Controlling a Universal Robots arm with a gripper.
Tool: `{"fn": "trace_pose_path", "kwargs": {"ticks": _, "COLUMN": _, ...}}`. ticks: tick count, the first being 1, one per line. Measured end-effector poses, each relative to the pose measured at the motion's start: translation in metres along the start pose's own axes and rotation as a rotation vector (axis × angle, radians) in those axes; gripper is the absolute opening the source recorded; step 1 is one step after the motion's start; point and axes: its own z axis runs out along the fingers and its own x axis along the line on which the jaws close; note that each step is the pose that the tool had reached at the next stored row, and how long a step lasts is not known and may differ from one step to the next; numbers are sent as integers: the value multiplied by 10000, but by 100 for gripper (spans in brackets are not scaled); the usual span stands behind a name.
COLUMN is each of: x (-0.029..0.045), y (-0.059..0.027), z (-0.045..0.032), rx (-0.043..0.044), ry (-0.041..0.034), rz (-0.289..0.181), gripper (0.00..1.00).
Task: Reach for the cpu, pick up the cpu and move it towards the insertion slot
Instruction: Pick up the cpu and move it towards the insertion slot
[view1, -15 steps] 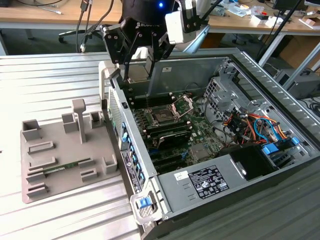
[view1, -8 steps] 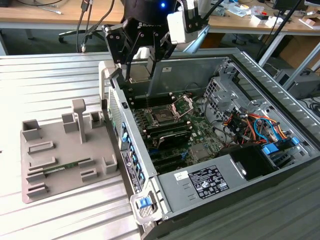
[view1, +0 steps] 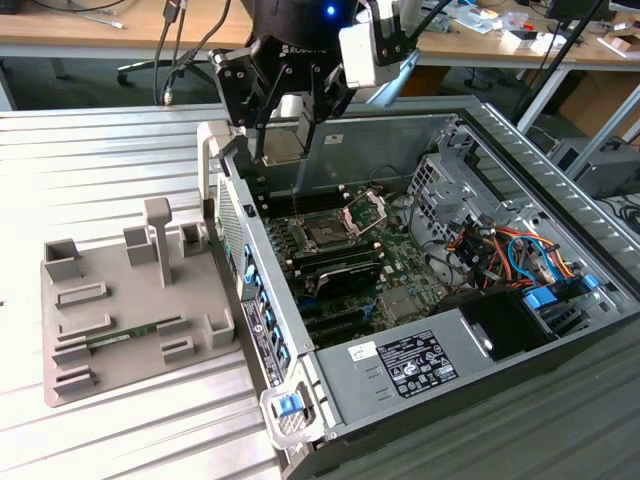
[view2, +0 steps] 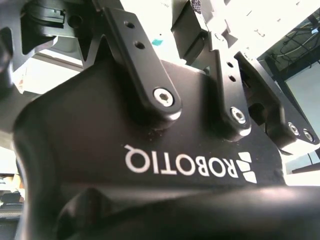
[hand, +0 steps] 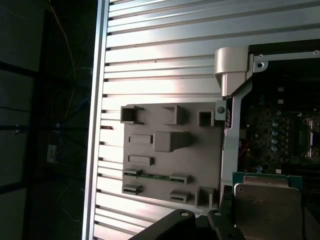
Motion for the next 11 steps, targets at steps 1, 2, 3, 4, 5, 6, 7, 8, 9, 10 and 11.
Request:
{"fn": "trace_pose_path", "kwargs": {"ticks": 1, "x": -6, "y": -1, "z": 0, "rx": 0, "ry": -1, "rz": 0, "gripper": 55}}
{"fn": "trace_pose_path", "kwargs": {"ticks": 2, "x": -11, "y": -1, "z": 0, "rx": 0, "ry": 0, "rz": 0, "gripper": 55}}
{"fn": "trace_pose_path", "kwargs": {"ticks": 3, "x": -16, "y": -1, "z": 0, "rx": 0, "ry": 0, "rz": 0, "gripper": 55}}
{"fn": "trace_pose_path", "kwargs": {"ticks": 4, "x": -21, "y": -2, "z": 0, "rx": 1, "ry": 0, "rz": 0, "gripper": 55}}
{"fn": "trace_pose_path", "kwargs": {"ticks": 5, "x": -25, "y": -2, "z": 0, "rx": 1, "ry": 0, "rz": 0, "gripper": 55}}
{"fn": "trace_pose_path", "kwargs": {"ticks": 6, "x": -28, "y": -2, "z": 0, "rx": 0, "ry": 0, "rz": 0, "gripper": 55}}
{"fn": "trace_pose_path", "kwargs": {"ticks": 7, "x": -31, "y": -3, "z": 0, "rx": 0, "ry": 0, "rz": 0, "gripper": 55}}
{"fn": "trace_pose_path", "kwargs": {"ticks": 8, "x": -37, "y": -3, "z": 0, "rx": 0, "ry": 0, "rz": 0, "gripper": 55}}
{"fn": "trace_pose_path", "kwargs": {"ticks": 9, "x": -42, "y": -3, "z": 0, "rx": 1, "ry": 0, "rz": 0, "gripper": 55}}
{"fn": "trace_pose_path", "kwargs": {"ticks": 10, "x": -49, "y": -4, "z": 0, "rx": 1, "ry": 0, "rz": 0, "gripper": 55}}
{"fn": "trace_pose_path", "kwargs": {"ticks": 11, "x": -53, "y": -4, "z": 0, "rx": 0, "ry": 0, "rz": 0, "gripper": 55}}
